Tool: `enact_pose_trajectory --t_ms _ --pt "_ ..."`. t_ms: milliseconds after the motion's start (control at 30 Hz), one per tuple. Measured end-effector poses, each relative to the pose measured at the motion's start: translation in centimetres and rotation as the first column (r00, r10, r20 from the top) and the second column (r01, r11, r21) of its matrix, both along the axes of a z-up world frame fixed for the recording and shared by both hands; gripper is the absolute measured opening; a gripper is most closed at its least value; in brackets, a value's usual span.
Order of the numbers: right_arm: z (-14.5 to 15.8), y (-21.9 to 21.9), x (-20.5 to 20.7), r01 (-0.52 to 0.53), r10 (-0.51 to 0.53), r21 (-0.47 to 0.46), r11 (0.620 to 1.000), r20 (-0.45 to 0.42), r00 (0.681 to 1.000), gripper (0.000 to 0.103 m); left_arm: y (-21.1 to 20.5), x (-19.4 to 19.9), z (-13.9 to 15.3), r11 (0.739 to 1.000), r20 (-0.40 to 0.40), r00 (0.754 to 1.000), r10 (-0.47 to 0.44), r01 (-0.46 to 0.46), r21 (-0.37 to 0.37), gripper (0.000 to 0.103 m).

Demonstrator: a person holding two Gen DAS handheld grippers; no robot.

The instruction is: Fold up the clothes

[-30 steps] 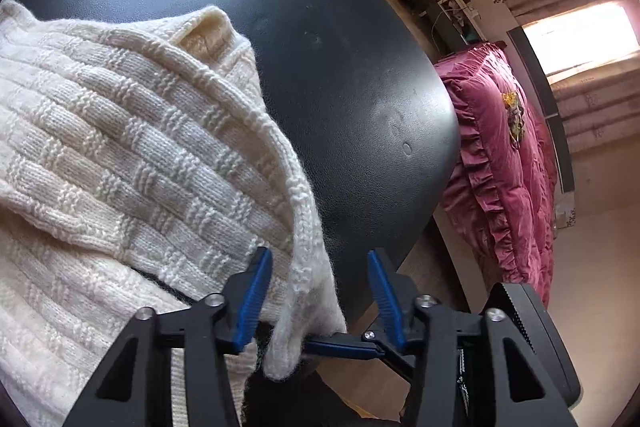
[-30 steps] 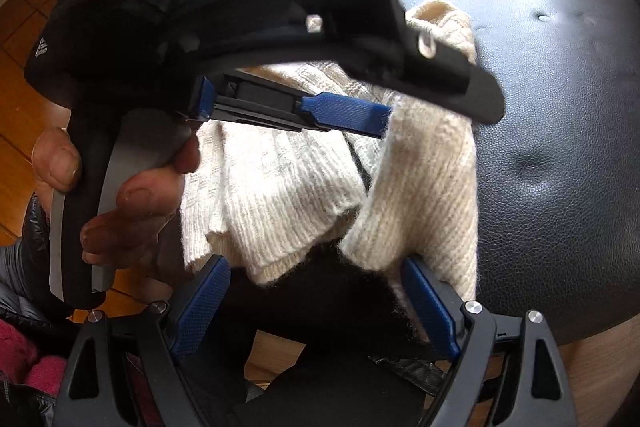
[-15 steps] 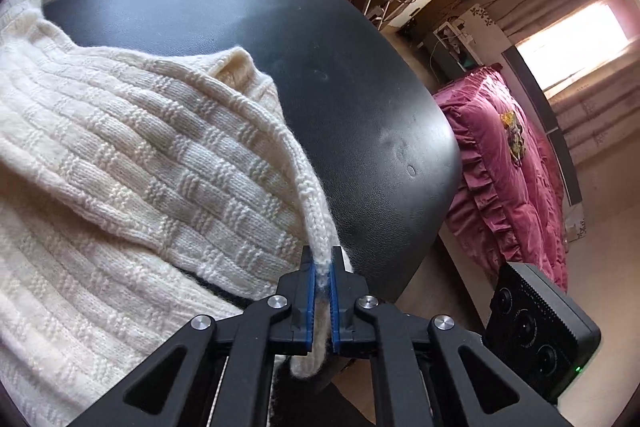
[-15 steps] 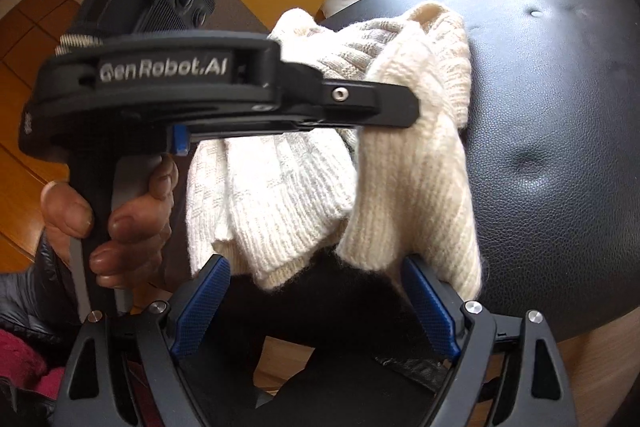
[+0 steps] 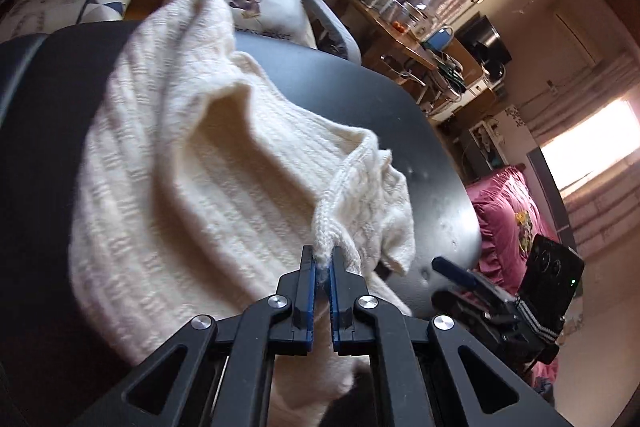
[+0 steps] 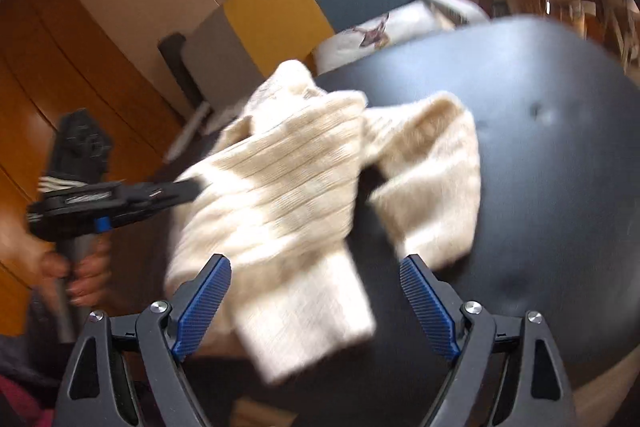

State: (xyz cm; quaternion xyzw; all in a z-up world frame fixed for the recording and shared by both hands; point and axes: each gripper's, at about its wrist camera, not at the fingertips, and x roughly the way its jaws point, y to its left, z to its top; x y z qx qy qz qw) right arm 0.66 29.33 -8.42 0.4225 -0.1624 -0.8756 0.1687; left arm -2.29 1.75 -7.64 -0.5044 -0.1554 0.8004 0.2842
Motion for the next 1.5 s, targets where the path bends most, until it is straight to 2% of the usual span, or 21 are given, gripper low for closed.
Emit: enact_pose_trajectory --t_ms 67,167,267,400,500,600,667,733,800,833,867,900,933,967,1133,1233,1300,1367,1467,1500 --pt "0.2 -1.6 -1.8 0.008 -0.007 0.095 0.995 -0.011 1.0 0.089 -2.5 0.7 -0.3 0.999 -0.011 0.999 0.042 -0.042 0.001 0.006" --pt "-0.5 -2.4 -3.9 0.014 -0.022 0.185 0.983 0.039 0.999 0.089 -5.4 1.1 -1.4 0.994 -0.001 0.994 0.105 -0.105 -0.006 0.006" --pt "-1.1 -4.1 -4.5 -0.04 0.029 0.15 0.988 0.079 0.996 0.089 -7.1 1.8 -2.8 0.991 0.012 0.992 0.126 -0.125 -0.049 0.007" --pt "-1.3 -6.7 -2.5 -0.163 0.155 0.136 0.977 0.068 0.986 0.089 -8.1 2.4 -4.5 0.994 0.055 0.992 0.112 -0.111 -0.023 0.007" --pt "-1.9 -8.1 -0.5 -0.254 0.246 0.129 0.958 0.078 0.966 0.089 -8.2 2.6 -5.1 0.995 0.087 0.991 0.098 -0.1 0.015 0.018" --pt "-3.6 -9.6 0.2 -0.317 0.296 0.147 0.937 0.147 0.944 0.089 -8.3 3.0 -5.0 0.993 0.087 0.992 0.089 -0.096 0.07 0.033" --pt "-4.3 -10.2 0.4 -0.327 0.299 0.19 0.926 0.164 0.94 0.089 -8.2 3.3 -4.9 0.991 0.082 0.993 0.084 -0.092 0.095 0.056" --pt "-4.3 -10.5 0.4 -0.329 0.3 0.189 0.925 0.169 0.939 0.092 -7.3 3.4 -4.6 0.995 0.05 0.996 0.073 -0.077 0.067 0.058" --pt "-4.3 -10.8 0.4 -0.328 0.298 0.187 0.926 0.171 0.939 0.096 -6.4 3.9 -4.4 0.998 0.0 0.998 0.058 -0.058 0.018 0.056" --pt "-4.3 -10.8 0.5 -0.323 0.294 0.186 0.928 0.165 0.941 0.096 -5.8 3.7 -4.5 0.998 -0.006 0.998 0.059 -0.059 -0.009 0.049" --pt "-4.3 -10.8 0.6 -0.317 0.29 0.185 0.93 0.16 0.944 0.096 -5.2 3.5 -4.6 0.998 -0.013 0.998 0.058 -0.059 -0.035 0.032" --pt "-4.3 -10.8 0.7 -0.311 0.285 0.182 0.933 0.154 0.946 0.096 -5.1 3.4 -5.0 0.997 -0.006 0.998 0.059 -0.059 -0.051 0.023" --pt "-4.3 -10.8 0.9 -0.305 0.281 0.178 0.936 0.15 0.948 0.097 -5.2 3.4 -5.3 0.996 0.002 0.998 0.068 -0.067 -0.063 0.008" --pt "-4.3 -10.8 0.9 -0.3 0.276 0.173 0.938 0.147 0.95 0.097 -5.3 3.4 -5.6 0.994 0.009 0.997 0.077 -0.076 -0.074 0.008" --pt "-4.3 -11.0 1.0 -0.293 0.276 0.143 0.945 0.127 0.953 0.103 -7.7 4.1 -4.7 0.988 0.012 0.988 0.156 -0.157 0.009 0.007" --pt "-4.3 -12.2 1.5 -0.317 0.294 0.224 0.922 0.129 0.947 0.103 -10.6 4.8 -2.8 0.961 -0.002 0.97 0.242 -0.24 0.137 0.007" --pt "-4.2 -12.9 1.6 -0.308 0.282 0.252 0.917 0.134 0.95 0.103 -12.0 5.2 -1.8 0.951 -0.037 0.961 0.276 -0.267 0.158 0.007" --pt "-4.1 -13.5 1.7 -0.299 0.27 0.28 0.912 0.138 0.953 0.103 -13.1 5.7 -1.2 0.95 -0.083 0.95 0.3 -0.29 0.12 0.007" --pt "-3.9 -14.4 1.9 -0.285 0.251 0.321 0.903 0.144 0.957 0.103 -14.7 6.1 -1.7 0.94 -0.072 0.94 0.332 -0.324 0.103 0.008" --pt "-3.9 -14.7 1.9 -0.281 0.245 0.335 0.899 0.146 0.959 0.103 -15.5 6.3 -1.8 0.93 -0.073 0.93 0.36 -0.352 0.103 0.008"
